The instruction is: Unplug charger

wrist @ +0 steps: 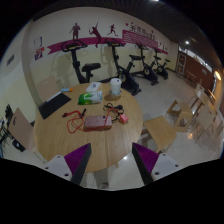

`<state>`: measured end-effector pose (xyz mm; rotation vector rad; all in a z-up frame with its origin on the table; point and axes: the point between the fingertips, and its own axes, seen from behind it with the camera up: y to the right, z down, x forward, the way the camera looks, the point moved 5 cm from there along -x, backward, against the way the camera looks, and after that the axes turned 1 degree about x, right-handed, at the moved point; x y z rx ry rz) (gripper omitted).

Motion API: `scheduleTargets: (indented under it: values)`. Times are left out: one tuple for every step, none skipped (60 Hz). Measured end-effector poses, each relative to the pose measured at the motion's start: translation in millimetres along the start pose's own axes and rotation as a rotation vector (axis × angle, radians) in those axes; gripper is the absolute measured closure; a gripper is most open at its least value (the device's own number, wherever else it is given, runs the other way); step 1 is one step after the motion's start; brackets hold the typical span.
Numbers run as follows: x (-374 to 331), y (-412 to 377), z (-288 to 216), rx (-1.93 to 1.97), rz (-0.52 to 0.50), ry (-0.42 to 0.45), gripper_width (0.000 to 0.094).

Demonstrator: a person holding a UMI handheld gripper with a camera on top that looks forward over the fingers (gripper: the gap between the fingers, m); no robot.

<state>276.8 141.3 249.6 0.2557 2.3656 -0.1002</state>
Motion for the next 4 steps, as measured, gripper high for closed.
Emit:
scheduleTargets:
  values:
    - [3.0, -1.7, -2.4, -0.001, 0.001, 0.006, 0.0083]
    - [3.2, -2.1, -3.5, -0.001, -0.001, 0.008, 0.0079]
    - [3.3, -2.2, -4.2, 0.0, -0.003, 0.009, 0.0079]
    - [3.5, -2.2, -4.8, 0.001, -0.006, 0.01, 0.0082]
